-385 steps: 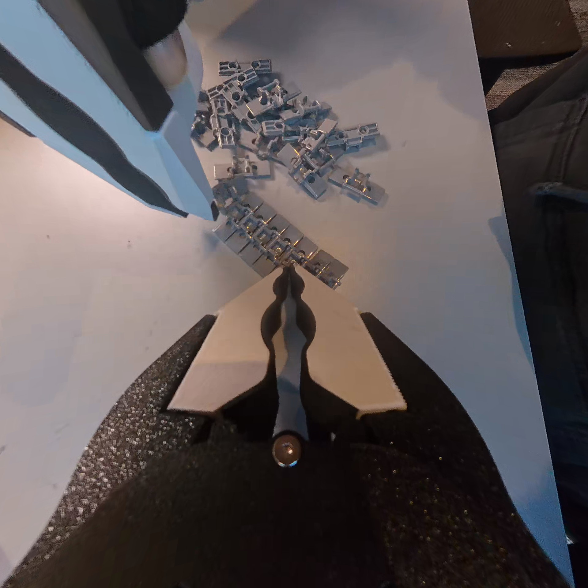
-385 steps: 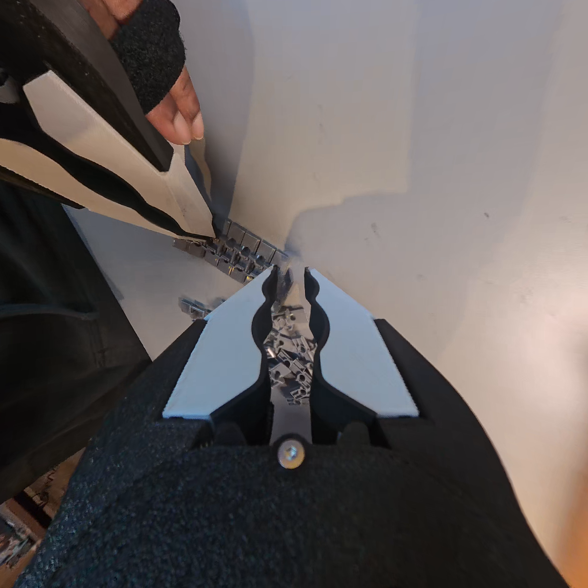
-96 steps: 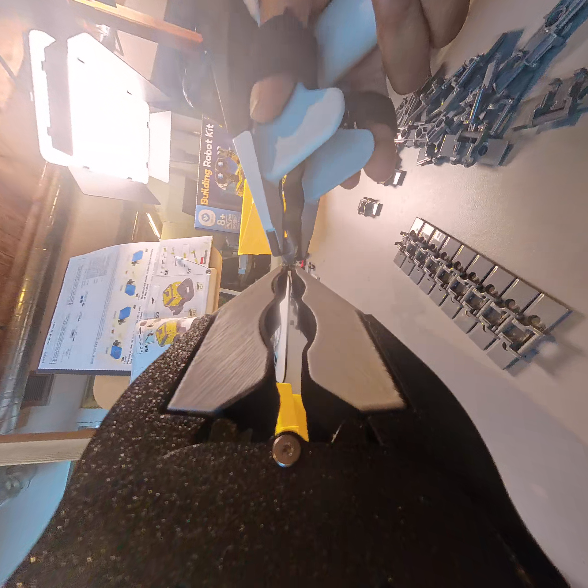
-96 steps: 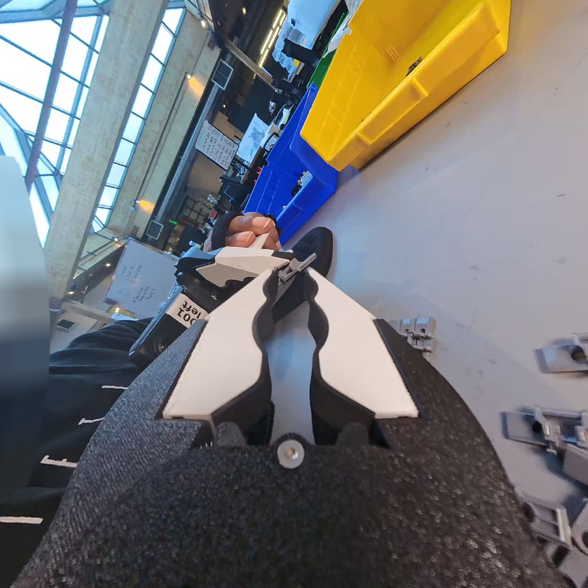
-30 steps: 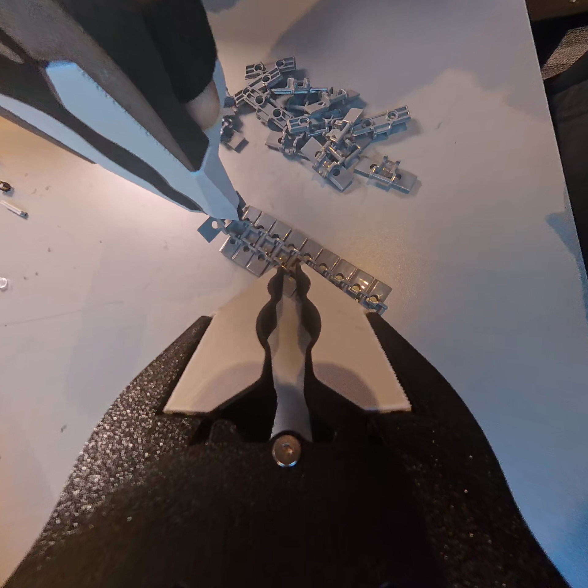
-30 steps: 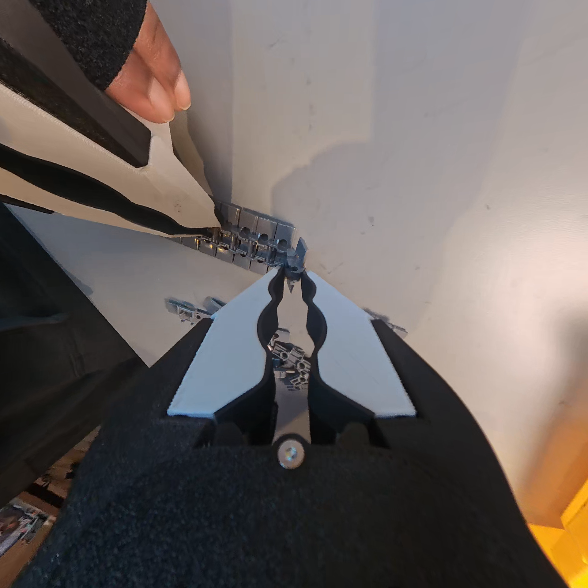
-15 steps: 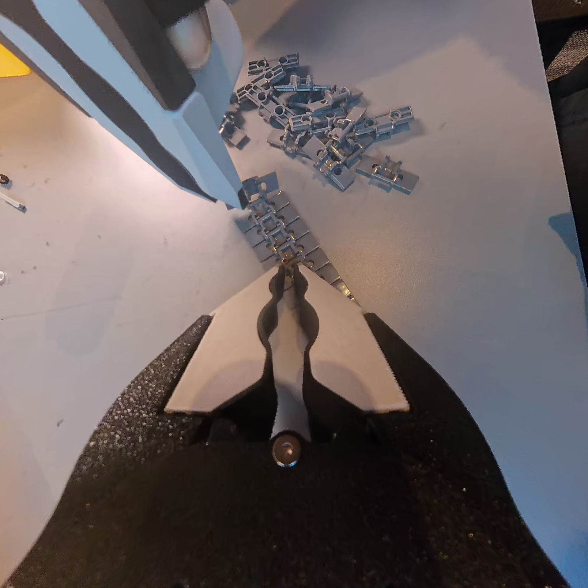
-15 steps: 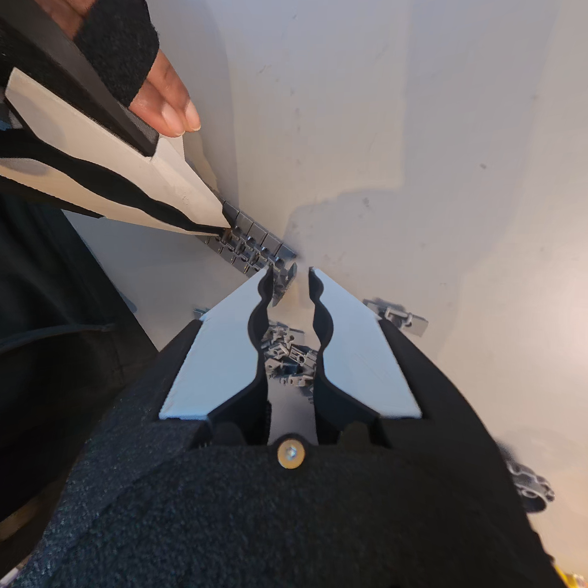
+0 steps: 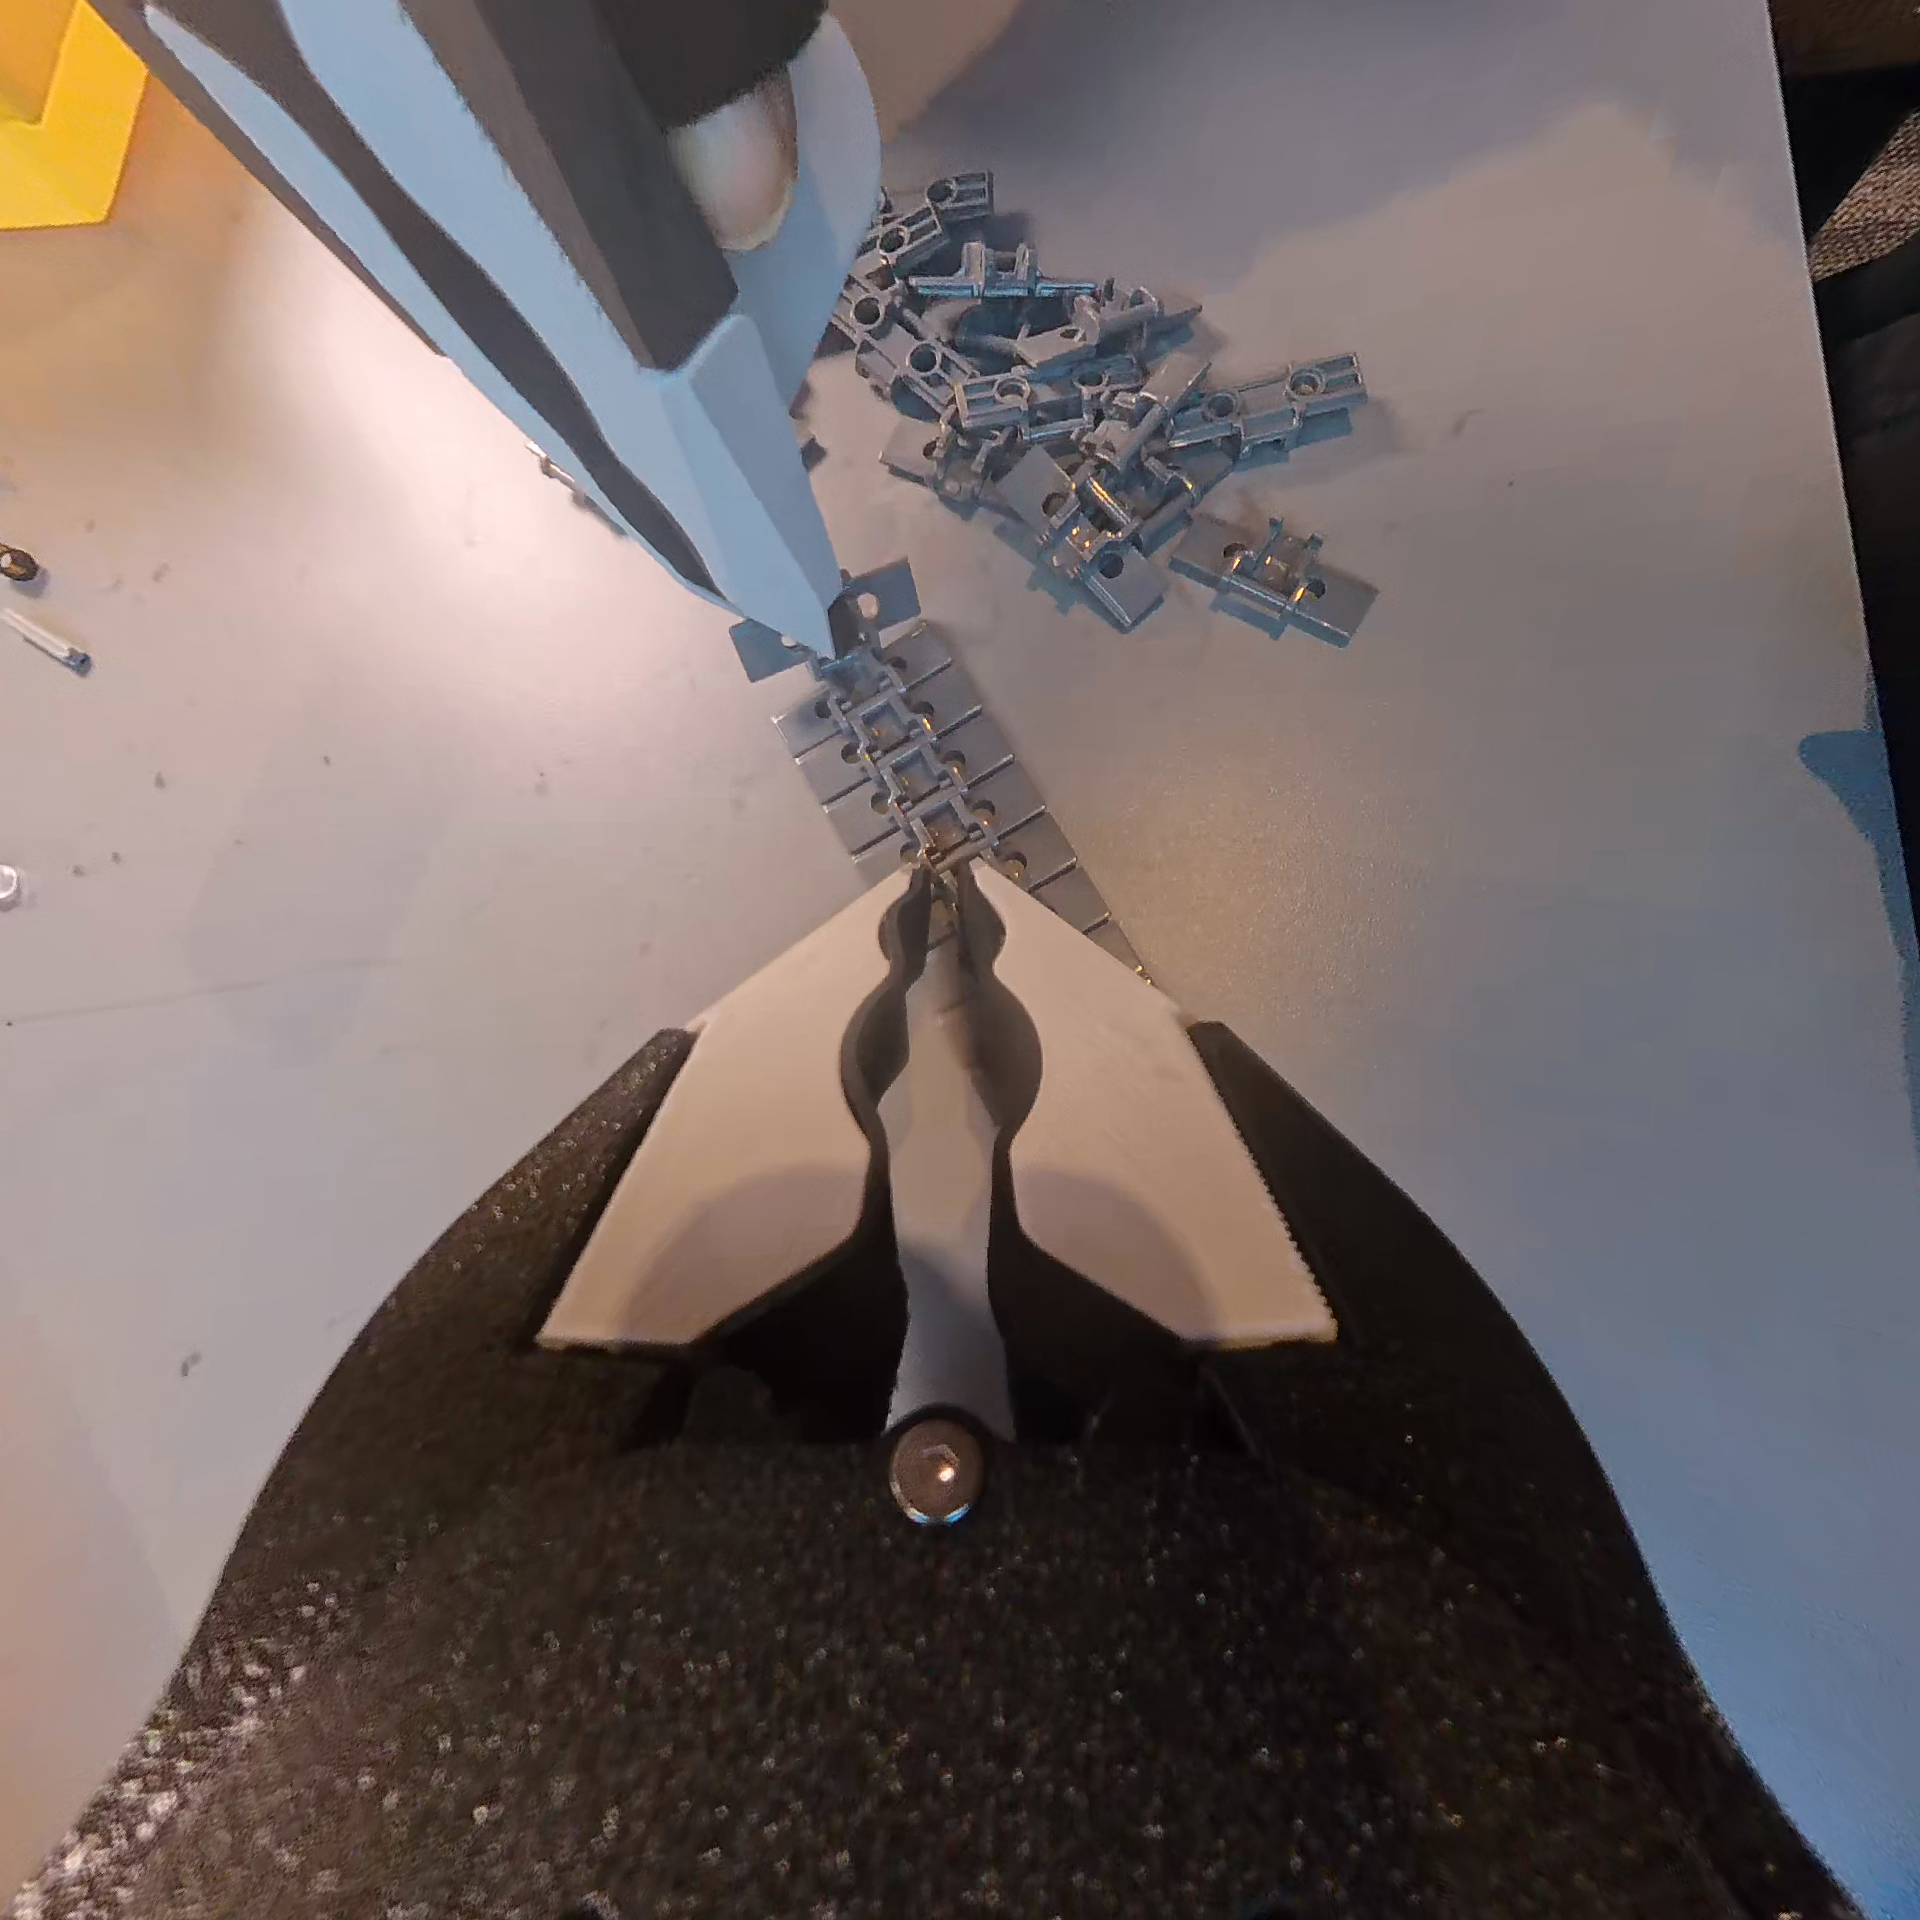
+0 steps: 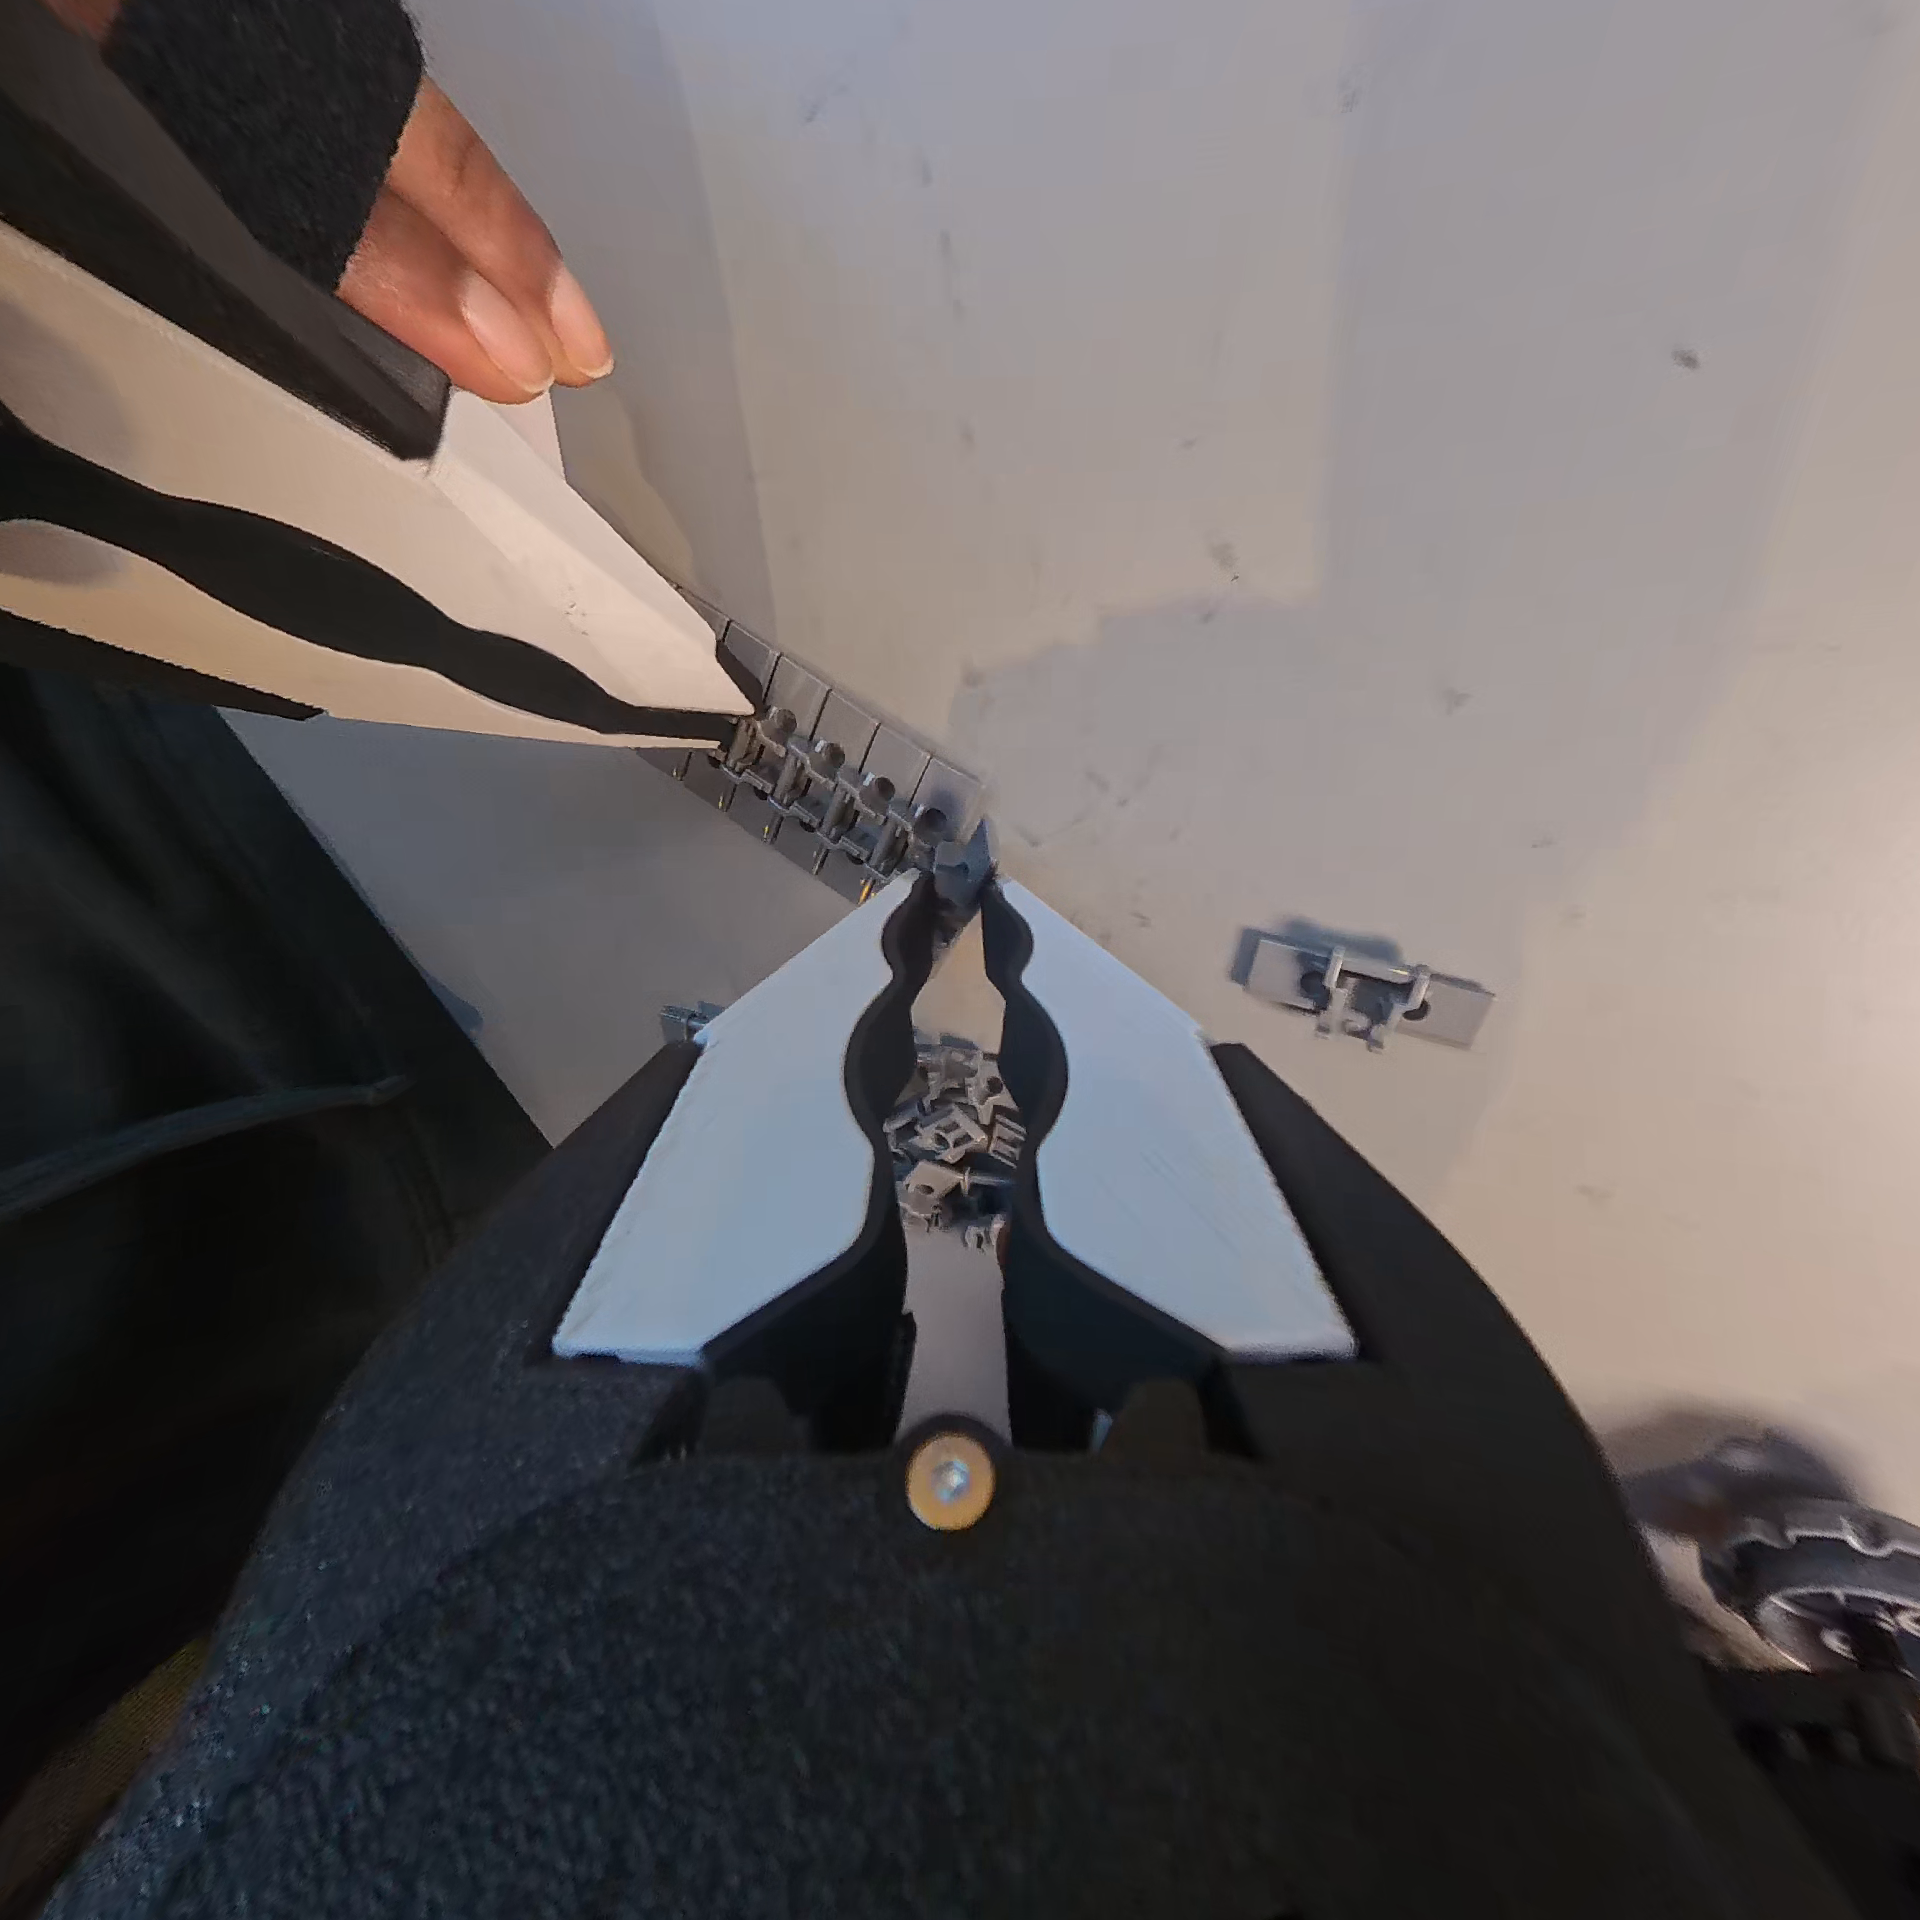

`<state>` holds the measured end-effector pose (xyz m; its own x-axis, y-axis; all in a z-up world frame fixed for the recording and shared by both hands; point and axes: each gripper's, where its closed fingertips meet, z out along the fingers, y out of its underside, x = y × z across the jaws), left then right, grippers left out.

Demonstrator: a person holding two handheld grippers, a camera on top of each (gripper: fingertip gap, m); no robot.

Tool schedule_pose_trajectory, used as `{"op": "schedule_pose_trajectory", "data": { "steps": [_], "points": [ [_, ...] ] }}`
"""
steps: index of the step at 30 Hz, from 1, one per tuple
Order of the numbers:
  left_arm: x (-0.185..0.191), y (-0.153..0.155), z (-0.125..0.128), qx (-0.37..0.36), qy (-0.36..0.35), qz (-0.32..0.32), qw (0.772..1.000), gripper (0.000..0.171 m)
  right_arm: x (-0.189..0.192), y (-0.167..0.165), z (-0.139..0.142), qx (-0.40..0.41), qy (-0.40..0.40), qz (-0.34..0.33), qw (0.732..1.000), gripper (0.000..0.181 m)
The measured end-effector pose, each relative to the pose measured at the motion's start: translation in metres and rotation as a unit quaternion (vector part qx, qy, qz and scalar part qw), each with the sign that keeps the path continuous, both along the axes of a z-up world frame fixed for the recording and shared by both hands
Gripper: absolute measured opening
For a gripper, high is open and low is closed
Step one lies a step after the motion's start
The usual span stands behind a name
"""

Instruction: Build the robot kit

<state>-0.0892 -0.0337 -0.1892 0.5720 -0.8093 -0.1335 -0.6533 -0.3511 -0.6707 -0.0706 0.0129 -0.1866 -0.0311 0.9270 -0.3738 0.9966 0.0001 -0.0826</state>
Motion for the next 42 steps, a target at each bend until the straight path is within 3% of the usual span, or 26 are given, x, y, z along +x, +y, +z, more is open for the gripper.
{"op": "schedule_pose_trajectory", "data": {
  "steps": [14, 22, 26, 30, 35, 42],
  "points": [
    [0.002, -0.002, 0.0, 0.001, 0.004, -0.007, 1.0, 0.004, -0.002, 0.001, -0.004, 0.064, -0.057, 0.067, 0.994, 0.009],
    [0.002, -0.002, 0.0, -0.002, 0.0, -0.007, 1.0, 0.003, -0.014, 0.015, 0.017, 0.034, 0.125, 0.011, 0.992, 0.023],
    [0.002, -0.002, 0.0, -0.002, 0.0, -0.007, 1.0, 0.003, -0.014, 0.02, 0.034, 0.055, 0.242, -0.001, 0.969, 0.033],
    [0.002, -0.002, 0.0, -0.003, -0.002, -0.01, 1.0, 0.003, -0.004, 0.027, 0.04, 0.137, 0.315, 0.006, 0.939, 0.037],
    [0.002, -0.002, 0.0, -0.003, -0.003, -0.015, 1.0, 0.003, 0.014, 0.031, 0.038, 0.18, 0.353, -0.019, 0.918, 0.037],
    [-0.008, 0.009, 0.002, 0.048, 0.045, -0.011, 0.998, 0.003, 0.041, 0.053, 0.016, 0.205, 0.307, -0.066, 0.927, 0.035]
  ]
}}
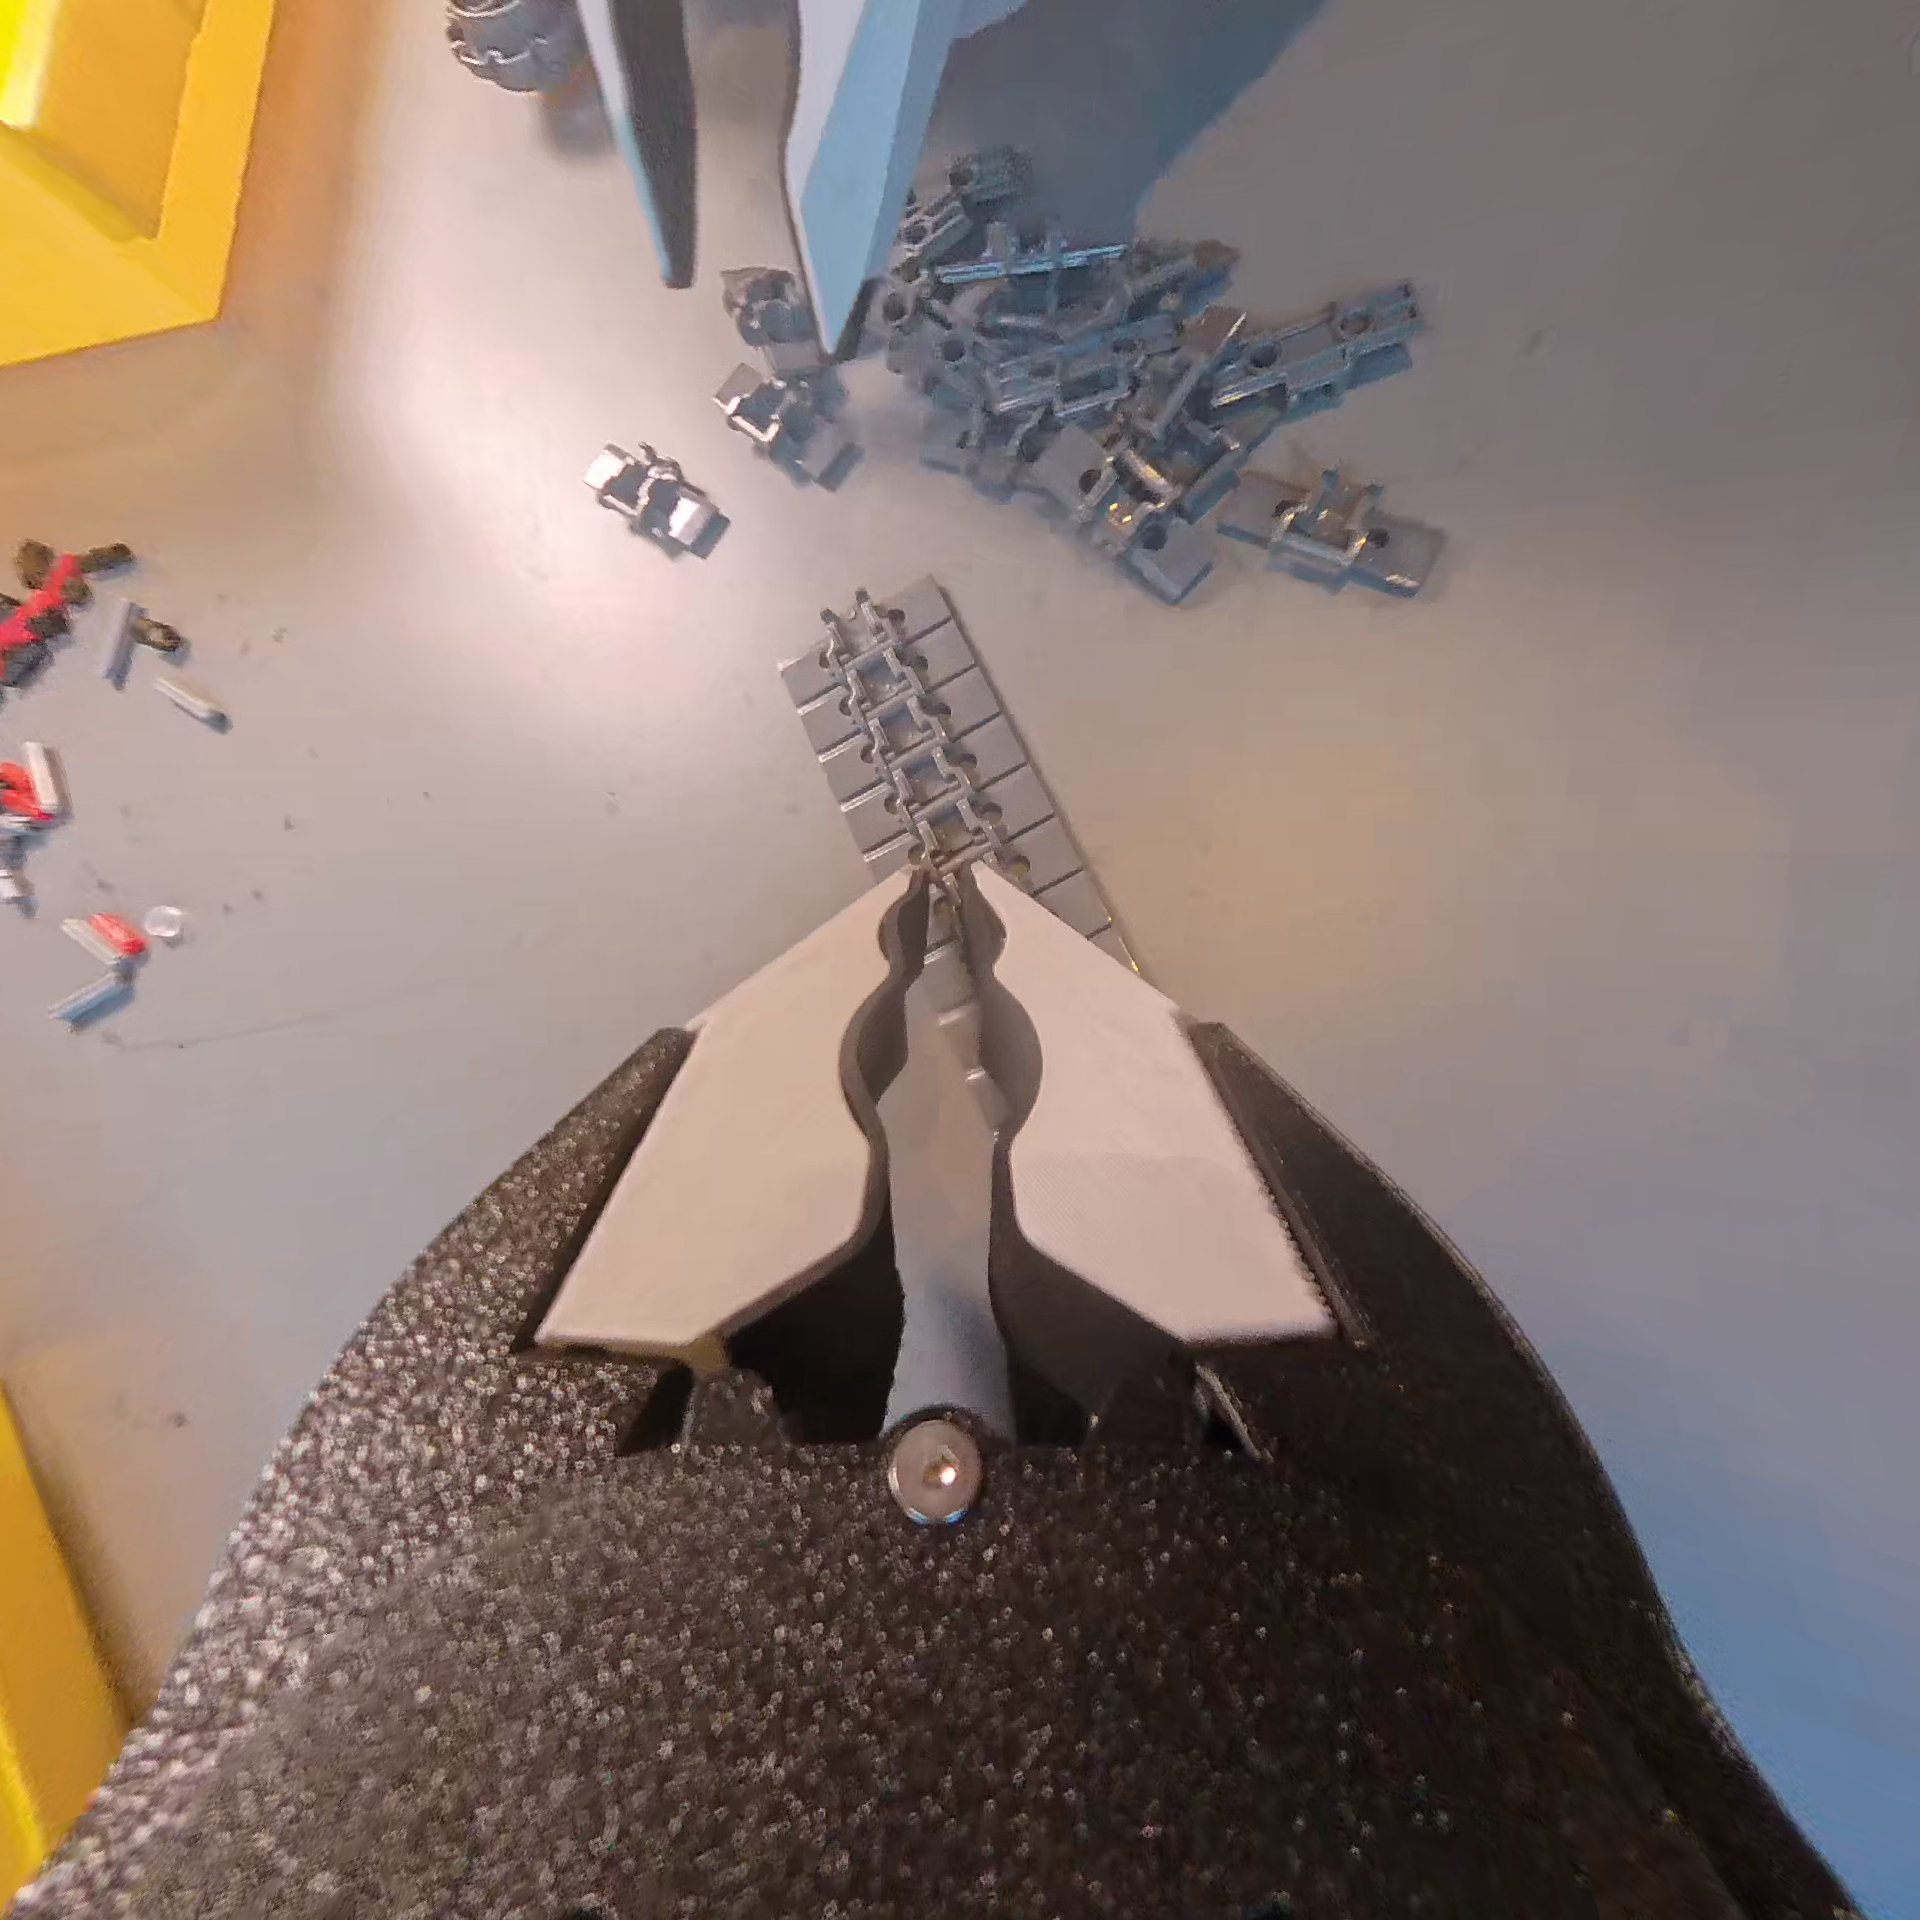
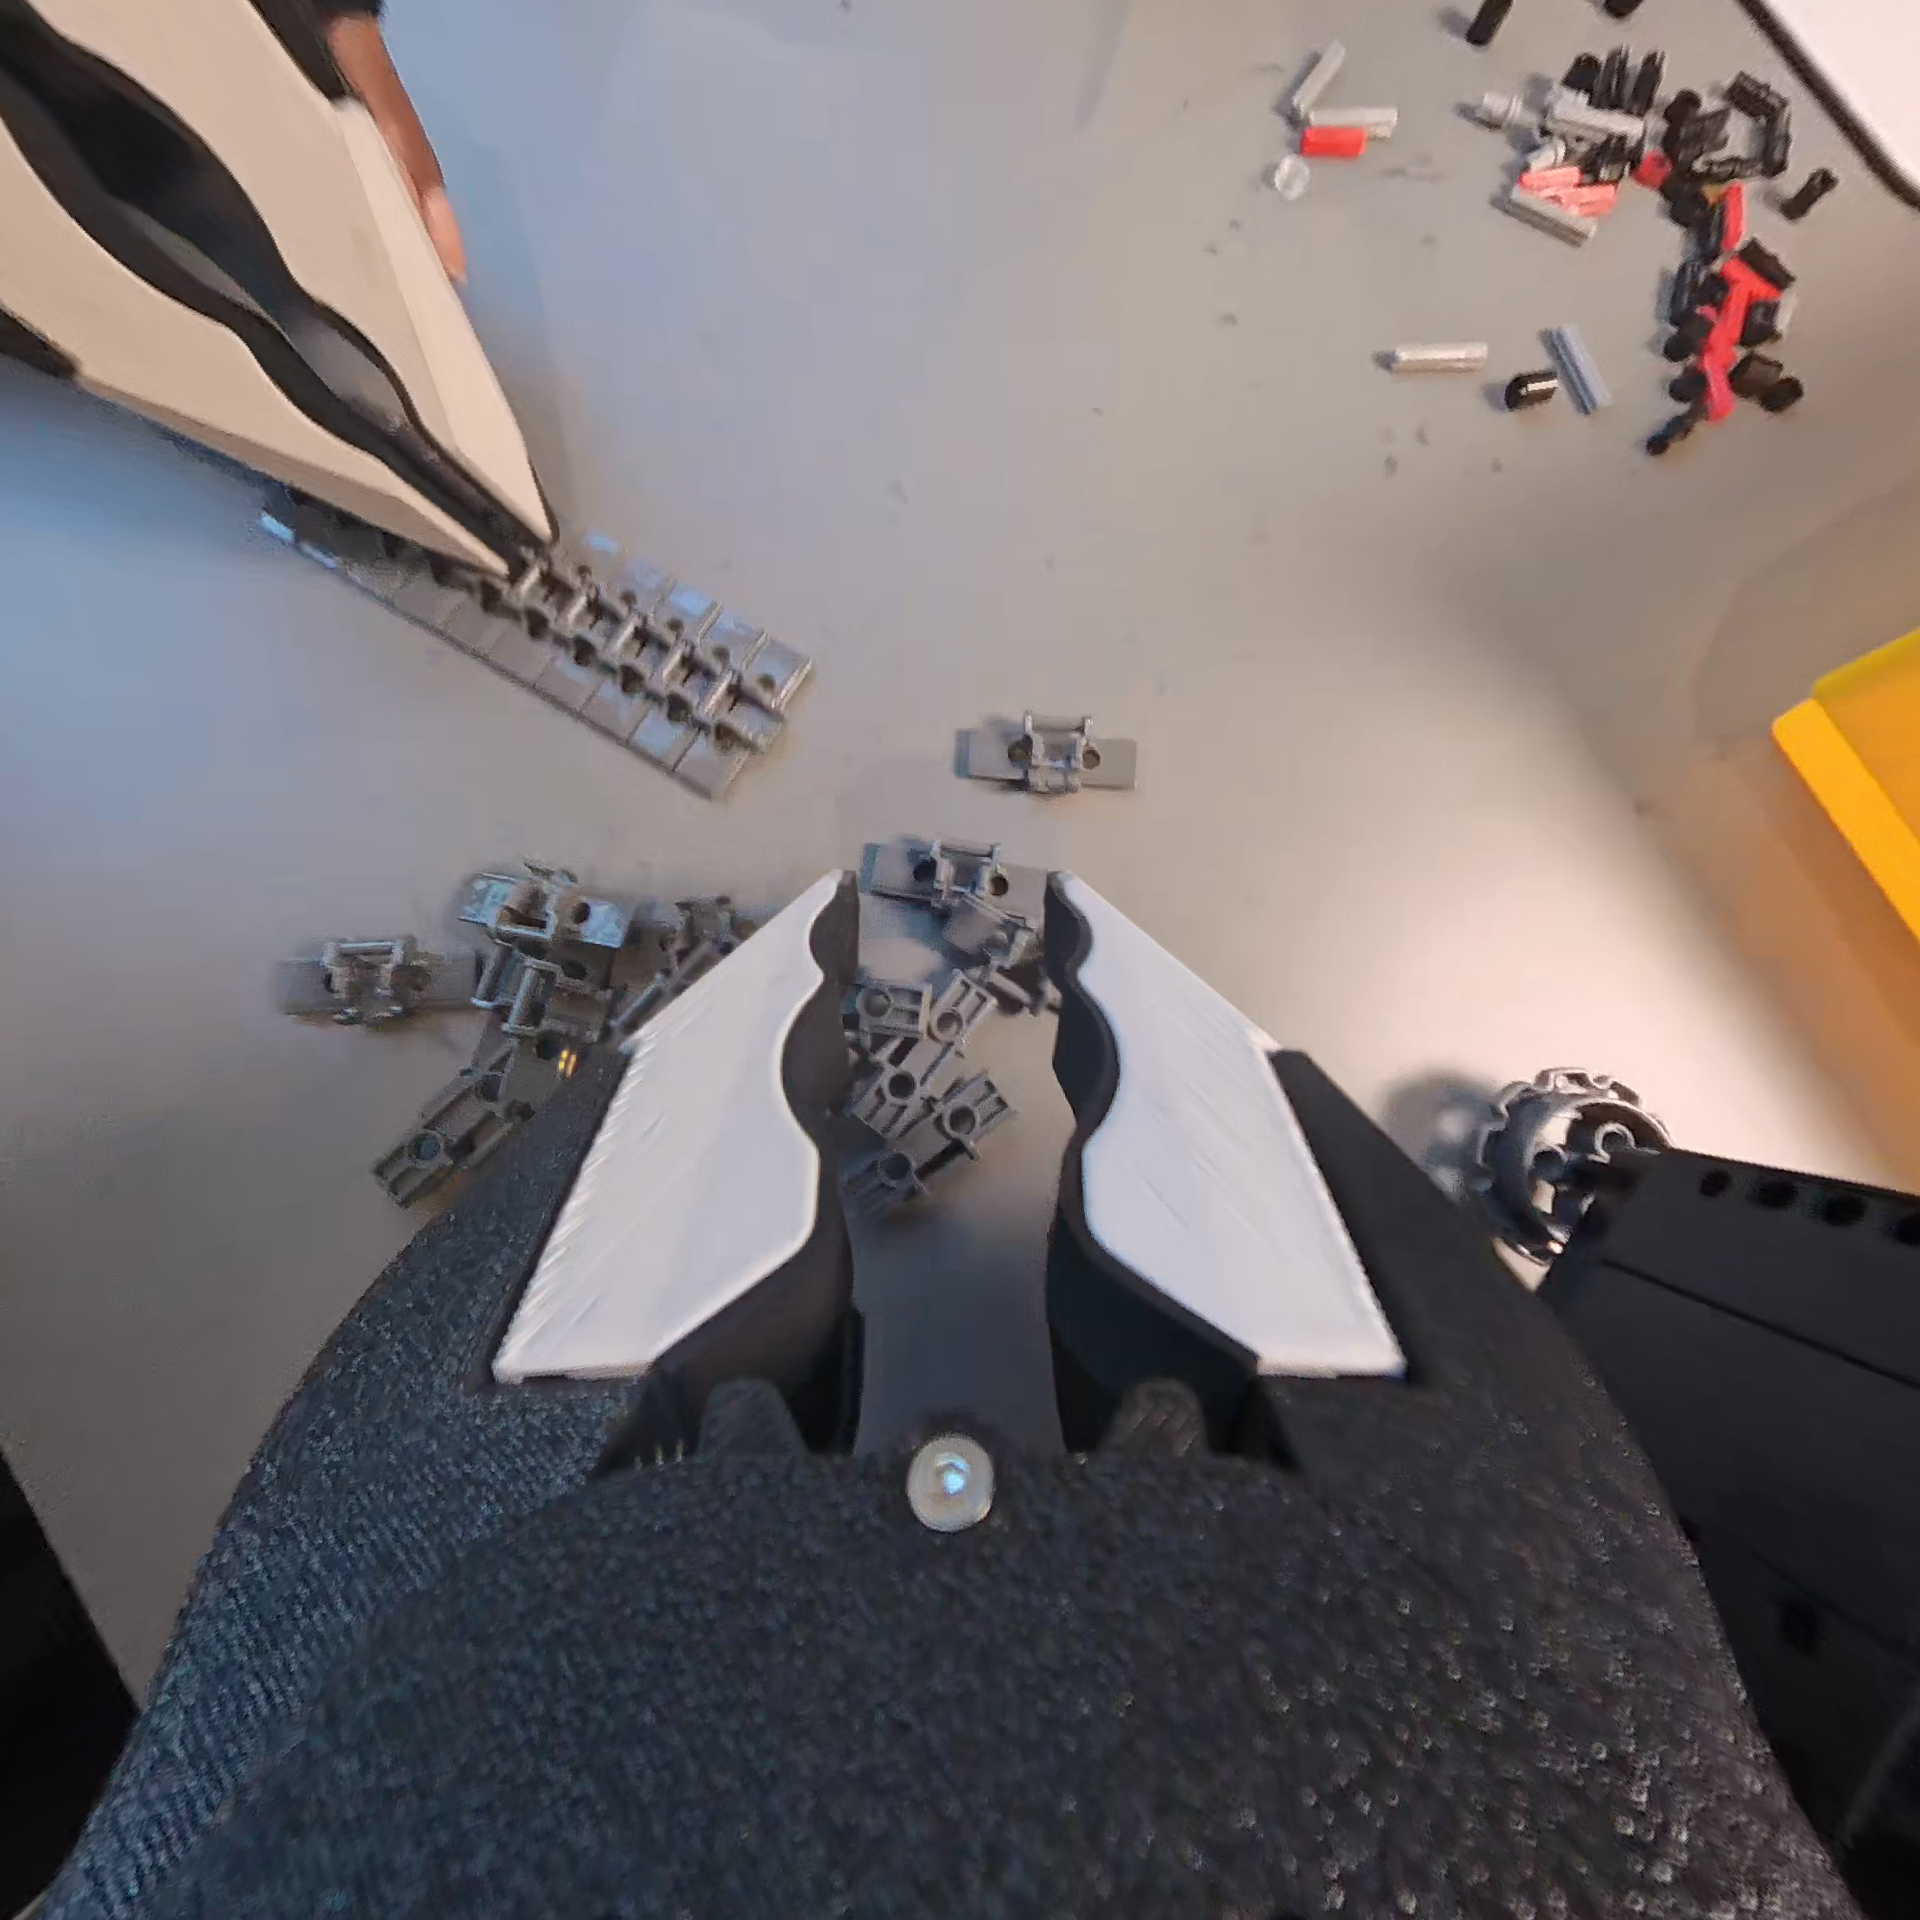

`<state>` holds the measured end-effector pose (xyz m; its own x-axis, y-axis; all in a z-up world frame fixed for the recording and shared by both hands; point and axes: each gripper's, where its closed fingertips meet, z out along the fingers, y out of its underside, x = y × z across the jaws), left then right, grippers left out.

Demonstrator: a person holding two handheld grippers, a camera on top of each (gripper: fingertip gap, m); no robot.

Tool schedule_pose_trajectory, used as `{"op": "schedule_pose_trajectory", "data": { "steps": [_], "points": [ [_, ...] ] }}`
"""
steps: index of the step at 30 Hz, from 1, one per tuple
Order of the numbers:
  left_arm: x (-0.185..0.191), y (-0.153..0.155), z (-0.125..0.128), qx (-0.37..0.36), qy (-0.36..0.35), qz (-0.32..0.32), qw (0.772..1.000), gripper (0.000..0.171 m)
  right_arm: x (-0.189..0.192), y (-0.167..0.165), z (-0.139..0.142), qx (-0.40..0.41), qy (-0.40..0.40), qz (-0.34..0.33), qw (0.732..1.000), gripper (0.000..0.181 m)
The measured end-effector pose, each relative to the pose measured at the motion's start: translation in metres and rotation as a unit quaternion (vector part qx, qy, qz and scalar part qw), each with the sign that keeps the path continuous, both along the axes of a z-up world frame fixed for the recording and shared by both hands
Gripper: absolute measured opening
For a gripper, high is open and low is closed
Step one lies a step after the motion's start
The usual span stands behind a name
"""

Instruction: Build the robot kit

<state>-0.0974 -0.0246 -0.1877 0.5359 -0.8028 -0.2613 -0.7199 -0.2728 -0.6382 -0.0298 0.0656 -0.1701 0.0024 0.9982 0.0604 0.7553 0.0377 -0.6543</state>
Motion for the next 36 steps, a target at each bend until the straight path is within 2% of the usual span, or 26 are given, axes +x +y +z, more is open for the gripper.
{"op": "schedule_pose_trajectory", "data": {
  "steps": [3, 9, 11, 13, 14, 16, 19, 24, 27, 32, 34, 36],
  "points": [
    [-0.006, 0.006, 0.003, 0.021, 0.005, 0.011, 1.0, 0.008, 0.002, 0.002, -0.007, 0.002, -0.015, 0.002, 1.0, 0.035],
    [-0.006, 0.012, 0.019, 0.04, -0.047, 0.021, 0.998, 0.011, -0.006, 0.002, -0.013, -0.002, -0.045, 0.012, 0.999, 0.035],
    [-0.006, 0.014, 0.026, 0.049, -0.066, 0.025, 0.996, 0.011, -0.004, 0.002, -0.02, -0.003, -0.078, 0.016, 0.997, 0.036],
    [-0.006, 0.014, 0.032, 0.052, -0.087, 0.027, 0.994, 0.011, -0.006, 0.001, -0.02, -0.011, -0.078, 0.019, 0.997, 0.026],
    [-0.005, 0.014, 0.034, 0.052, -0.096, 0.028, 0.994, 0.011, -0.005, 0.001, -0.019, -0.007, -0.082, 0.028, 0.996, 0.011],
    [-0.004, 0.014, 0.038, 0.05, -0.113, 0.03, 0.992, 0.012, -0.006, -0.005, -0.018, 0.004, -0.074, 0.059, 0.996, 0.011],
    [0.001, 0.012, 0.049, 0.039, -0.162, 0.029, 0.986, 0.014, -0.016, -0.018, -0.002, 0.05, -0.013, 0.116, 0.992, 0.011],
    [0.02, 0.005, 0.078, -0.036, -0.322, 0.018, 0.946, 0.02, -0.04, -0.063, 0.049, 0.177, 0.132, 0.23, 0.948, 0.011],
    [0.023, 0.004, 0.091, -0.075, -0.396, 0.019, 0.915, 0.018, -0.047, -0.085, 0.069, 0.255, 0.166, 0.274, 0.913, 0.011],
    [0.023, -0.005, 0.104, -0.106, -0.454, -0.011, 0.885, 0.004, -0.054, -0.096, 0.086, 0.329, 0.179, 0.296, 0.879, 0.011],
    [0.02, -0.006, 0.111, -0.105, -0.476, -0.017, 0.873, 0.002, -0.055, -0.099, 0.095, 0.324, 0.198, 0.29, 0.878, 0.011],
    [0.017, -0.006, 0.118, -0.099, -0.497, -0.019, 0.862, 0.001, -0.057, -0.099, 0.108, 0.257, 0.243, 0.254, 0.9, 0.01]
  ]
}}
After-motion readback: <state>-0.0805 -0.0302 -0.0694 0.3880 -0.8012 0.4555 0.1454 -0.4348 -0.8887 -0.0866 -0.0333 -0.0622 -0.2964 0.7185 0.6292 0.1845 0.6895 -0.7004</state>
